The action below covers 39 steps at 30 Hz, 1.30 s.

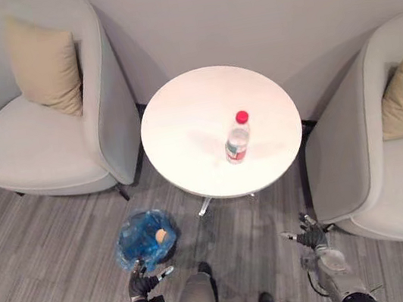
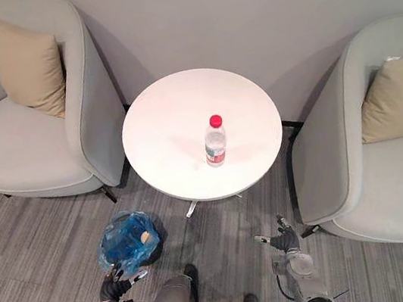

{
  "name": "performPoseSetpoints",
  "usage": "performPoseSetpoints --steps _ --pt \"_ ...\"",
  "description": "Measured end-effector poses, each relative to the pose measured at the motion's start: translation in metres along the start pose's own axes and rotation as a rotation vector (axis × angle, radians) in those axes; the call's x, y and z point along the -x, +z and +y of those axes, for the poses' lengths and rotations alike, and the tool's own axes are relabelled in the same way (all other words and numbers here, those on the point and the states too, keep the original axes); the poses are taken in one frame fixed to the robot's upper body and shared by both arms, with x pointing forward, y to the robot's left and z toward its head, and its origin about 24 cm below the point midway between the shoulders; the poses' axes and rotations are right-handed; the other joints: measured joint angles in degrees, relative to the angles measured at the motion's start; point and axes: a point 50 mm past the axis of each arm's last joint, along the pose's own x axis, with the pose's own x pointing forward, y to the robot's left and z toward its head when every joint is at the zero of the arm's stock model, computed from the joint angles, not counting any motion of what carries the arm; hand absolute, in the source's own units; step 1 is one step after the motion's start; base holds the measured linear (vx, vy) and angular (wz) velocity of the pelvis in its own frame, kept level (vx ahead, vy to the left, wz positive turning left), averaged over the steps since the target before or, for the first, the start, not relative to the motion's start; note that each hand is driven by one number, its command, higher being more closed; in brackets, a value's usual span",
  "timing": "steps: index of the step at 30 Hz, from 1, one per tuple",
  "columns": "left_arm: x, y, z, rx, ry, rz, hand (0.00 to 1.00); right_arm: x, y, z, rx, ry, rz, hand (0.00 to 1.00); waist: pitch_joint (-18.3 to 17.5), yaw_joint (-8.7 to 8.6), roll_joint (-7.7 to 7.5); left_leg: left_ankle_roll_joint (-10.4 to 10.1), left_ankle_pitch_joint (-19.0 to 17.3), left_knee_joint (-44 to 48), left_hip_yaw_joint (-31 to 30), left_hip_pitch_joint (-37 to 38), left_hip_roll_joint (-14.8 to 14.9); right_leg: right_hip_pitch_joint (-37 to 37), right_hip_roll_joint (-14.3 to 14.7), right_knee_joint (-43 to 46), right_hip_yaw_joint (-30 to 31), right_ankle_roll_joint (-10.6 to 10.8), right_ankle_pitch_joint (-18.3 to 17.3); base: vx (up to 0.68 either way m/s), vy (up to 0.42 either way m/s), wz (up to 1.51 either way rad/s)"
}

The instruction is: Gather rubbish on tea table into small bin, then transfer packed bag to large trash can.

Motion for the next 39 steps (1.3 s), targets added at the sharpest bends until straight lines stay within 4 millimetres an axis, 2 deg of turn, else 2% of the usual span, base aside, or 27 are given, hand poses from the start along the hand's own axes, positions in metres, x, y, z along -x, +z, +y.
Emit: performPoseSetpoints --steps 1,2,3,4,6,7,8,10,14,22,25,26,27,34,37,39 --pt "0.0 -0.001 0.002 -0.011 -0.001 0.002 0.0 0.001 0.0 0.002 0.015 0.008 -0.008 0.0 0.02 -0.42 0.02 0.04 0.0 -0.76 -0.02 0.63 -0.31 -0.85 -0.34 1.89 0.24 0.24 -0.51 0.1 0.048 0.17" --pt "0.001 -0.002 0.005 -0.022 0.003 0.005 0.0 0.003 0.003 0.007 0.035 0.027 -0.028 0.0 -0.62 -0.96 -1.18 -0.03 0.09 -2.15 -0.2 1.53 -1.0 -2.09 -0.77 2.14 1.51 -0.28 -1.48 0.12 0.0 0.11" --pt "0.001 -0.002 0.007 -0.028 0.007 0.006 0.0 0.004 0.009 0.01 0.042 0.039 -0.061 0.0 -0.9 -1.09 -1.8 -0.12 0.12 -2.85 -0.21 2.07 -1.22 -3.36 -0.61 0.56 1.8 -0.43 -2.42 0.15 -0.03 0.1" --pt "0.0 -0.001 0.006 -0.028 0.007 0.003 0.0 0.004 0.016 0.01 0.041 0.037 -0.094 0.0 -0.89 -1.16 -1.78 -0.43 0.27 -2.93 -0.4 2.06 -1.23 -4.28 -0.34 -1.76 1.96 -0.62 -2.48 0.12 -0.045 0.08" --pt "-0.002 0.001 0.008 -0.036 0.01 -0.001 0.0 0.004 0.026 0.011 0.049 0.037 -0.146 0.0 -0.93 -1.22 -2.11 -0.49 0.26 -2.77 -0.55 1.78 -2.01 -5.02 -0.31 -8.08 3.14 -1.52 -0.78 0.11 -0.065 0.22" --pt "-0.003 0.0 0.006 -0.037 0.004 0.004 0.0 0.005 0.033 0.01 0.063 0.04 -0.185 0.0 -0.91 -1.49 -2.64 -0.49 0.25 -2.24 -1.74 1.82 -3.11 -4.69 -0.71 -10.61 3.5 -1.79 3.41 0.15 -0.094 0.39" --pt "-0.001 -0.003 0.001 -0.037 -0.008 0.01 0.0 0.006 0.037 0.01 0.082 0.05 -0.211 0.0 -1.51 -1.77 -1.38 -0.83 0.45 -3.03 -2.61 1.84 -2.95 -4.06 -0.45 -12.37 2.97 -1.93 3.72 0.18 -0.086 0.34" --pt "0.002 -0.008 0.002 -0.031 0.0 0.024 0.0 0.011 0.052 0.018 0.11 0.099 -0.29 0.0 -1.62 -1.89 -0.32 -1.63 0.99 -4.75 -3.1 1.83 -2.39 -3.21 0.53 -15.75 2.72 -2.63 4.98 0.2 -0.095 0.05" --pt "0.005 -0.017 0.006 -0.027 0.011 0.05 0.0 0.018 0.064 0.03 0.153 0.18 -0.38 0.0 -1.69 -2.29 -0.26 -1.73 1.05 -6.67 -3.85 3.56 -1.68 0.32 2.23 -20.46 2.2 -3.3 6.18 0.17 -0.092 -0.01" --pt "0.007 -0.022 0.0 -0.037 -0.01 0.063 0.0 0.02 0.065 0.038 0.195 0.22 -0.394 0.0 -1.88 -2.31 -0.01 -2.07 2.4 -9.93 -6.82 4.78 -2.87 2.32 1.5 -23.07 0.07 -3.31 6.21 0.06 -0.028 0.15" --pt "0.008 -0.026 -0.004 -0.049 -0.027 0.074 0.0 0.014 0.077 0.045 0.197 0.198 -0.427 0.0 -1.89 -2.14 0.02 -1.99 4.31 -12.43 -8.39 4.95 -3.59 2.18 1.02 -23.33 -1.52 -3.86 6.75 -0.02 -0.017 0.29" --pt "0.009 -0.027 -0.004 -0.049 -0.029 0.077 0.0 0.012 0.084 0.048 0.188 0.189 -0.444 0.0 -1.89 -1.94 0.02 -2.13 4.92 -13.12 -8.75 5.0 -3.58 2.27 1.12 -23.94 -1.63 -3.86 7.48 -0.07 -0.013 0.12" --pt "0.009 -0.027 -0.006 -0.052 -0.034 0.077 0.0 0.01 0.09 0.051 0.177 0.175 -0.46 0.0 -1.89 -1.01 0.02 -2.12 5.62 -14.04 -8.95 5.12 -3.65 2.2 1.08 -24.23 -1.71 -3.89 7.76 -0.06 -0.008 0.1" --pt "0.013 -0.038 -0.005 -0.054 -0.033 0.116 0.0 0.0 0.103 0.063 0.142 0.147 -0.459 0.0 -1.8 -0.62 0.19 -2.48 10.0 -19.34 -11.45 5.57 -4.61 1.28 0.26 -24.25 -3.46 -3.78 8.2 -0.1 -0.005 0.19" --pt "0.014 -0.039 -0.007 -0.057 -0.04 0.12 0.0 -0.005 0.115 0.063 0.094 0.107 -0.47 0.0 -1.48 0.75 0.71 -2.72 11.55 -20.92 -11.98 4.88 -4.68 0.08 0.21 -24.27 -3.68 -3.74 8.69 -0.12 0.011 0.09" --pt "0.015 -0.039 -0.01 -0.06 -0.052 0.121 0.0 -0.01 0.127 0.063 0.072 0.083 -0.487 0.0 -1.06 0.92 1.41 -2.8 12.27 -20.93 -13.06 3.63 -4.9 -0.6 0.09 -24.35 -4.69 -3.6 8.86 -0.11 0.017 0.23"
